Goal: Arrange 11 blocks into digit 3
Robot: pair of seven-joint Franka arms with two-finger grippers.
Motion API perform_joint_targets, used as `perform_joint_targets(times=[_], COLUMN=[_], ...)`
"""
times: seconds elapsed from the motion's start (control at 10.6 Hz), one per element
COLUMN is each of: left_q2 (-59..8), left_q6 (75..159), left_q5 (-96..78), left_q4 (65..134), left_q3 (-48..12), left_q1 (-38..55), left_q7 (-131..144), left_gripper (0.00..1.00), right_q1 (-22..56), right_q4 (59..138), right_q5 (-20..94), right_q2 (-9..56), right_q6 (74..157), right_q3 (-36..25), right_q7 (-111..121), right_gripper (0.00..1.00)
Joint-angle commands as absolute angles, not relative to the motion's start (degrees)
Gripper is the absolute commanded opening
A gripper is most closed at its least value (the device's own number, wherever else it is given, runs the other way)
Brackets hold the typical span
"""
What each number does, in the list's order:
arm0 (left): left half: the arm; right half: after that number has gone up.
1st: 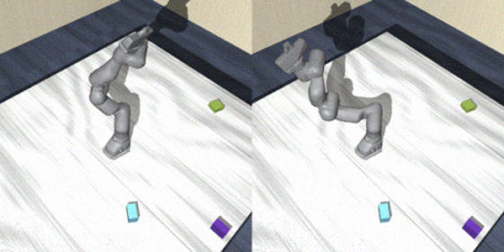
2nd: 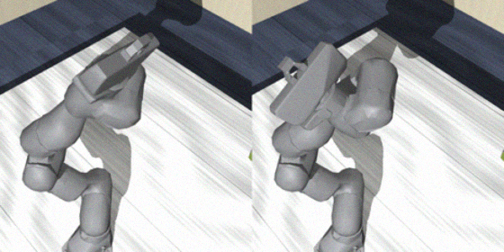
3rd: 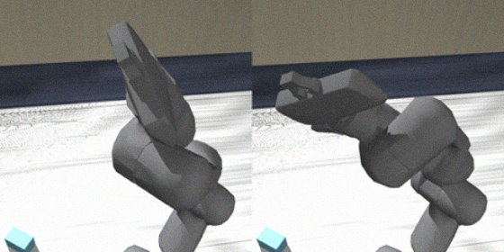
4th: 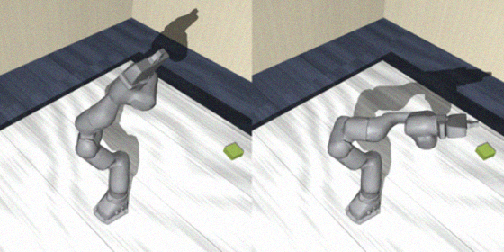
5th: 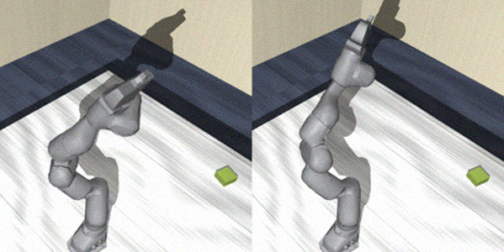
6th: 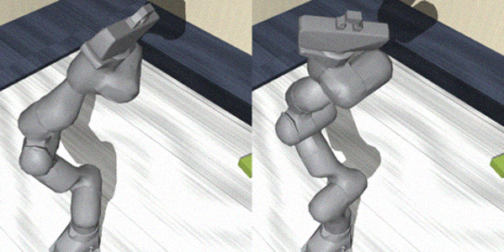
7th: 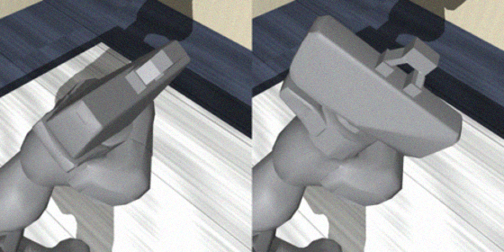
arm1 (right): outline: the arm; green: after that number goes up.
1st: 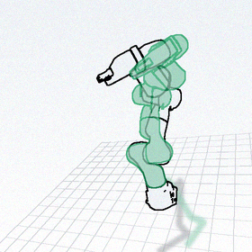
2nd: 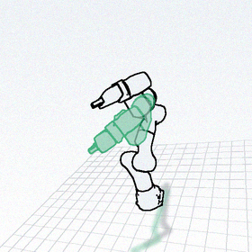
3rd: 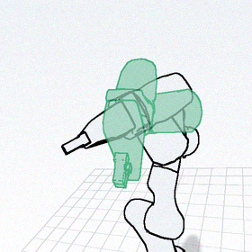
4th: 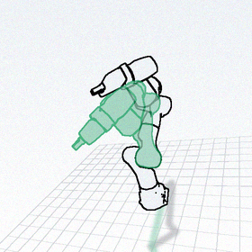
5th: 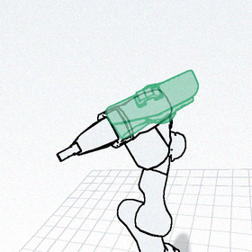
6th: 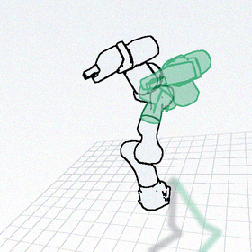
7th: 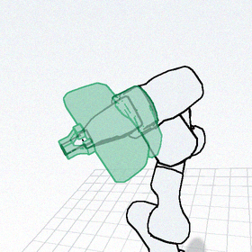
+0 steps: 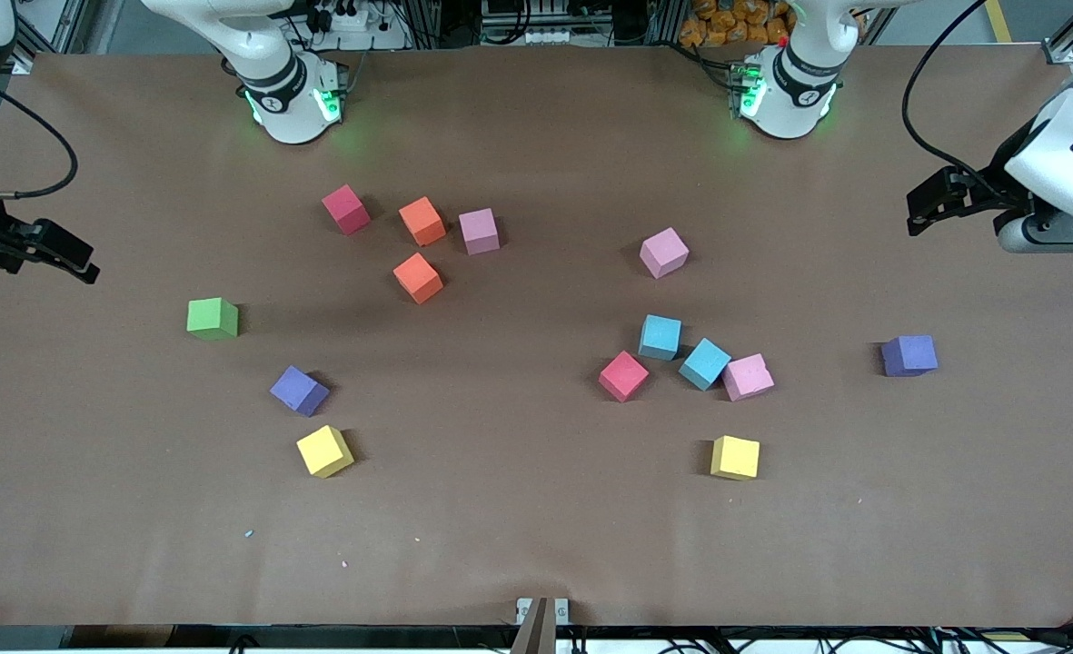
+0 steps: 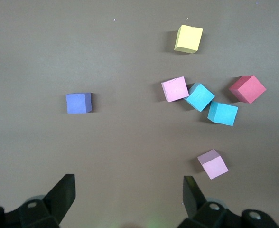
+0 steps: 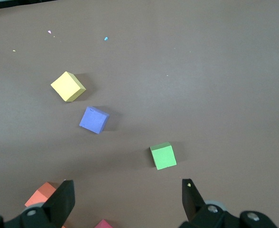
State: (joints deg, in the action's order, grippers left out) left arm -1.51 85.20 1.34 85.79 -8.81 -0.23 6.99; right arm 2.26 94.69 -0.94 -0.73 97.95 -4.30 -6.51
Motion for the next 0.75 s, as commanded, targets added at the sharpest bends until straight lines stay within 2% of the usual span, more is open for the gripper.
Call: perform_joint_targets(times=[0.0,0.66], left_q2=[-0.18,-1.84], left_q6=[84.73,84.81], left_q5=[-0.09,0.0], left_q4=[86.92,87.1], left_q3=[-8.35,-9.57], left_q1=[-0.09,0.44], left_q7=[6.59,8.78], left_gripper=[1.0,1.0], right_q1=[2.2,1.93], right_q4=[93.6,93.96], right_q5=[0.09,0.09], right_q2=[-0.44,-0.44], right_q6=[97.38,97.03], right_q3=[-3.96,-3.96], right_q7=[-7.12,-7.21], right_gripper=[1.0,1.0])
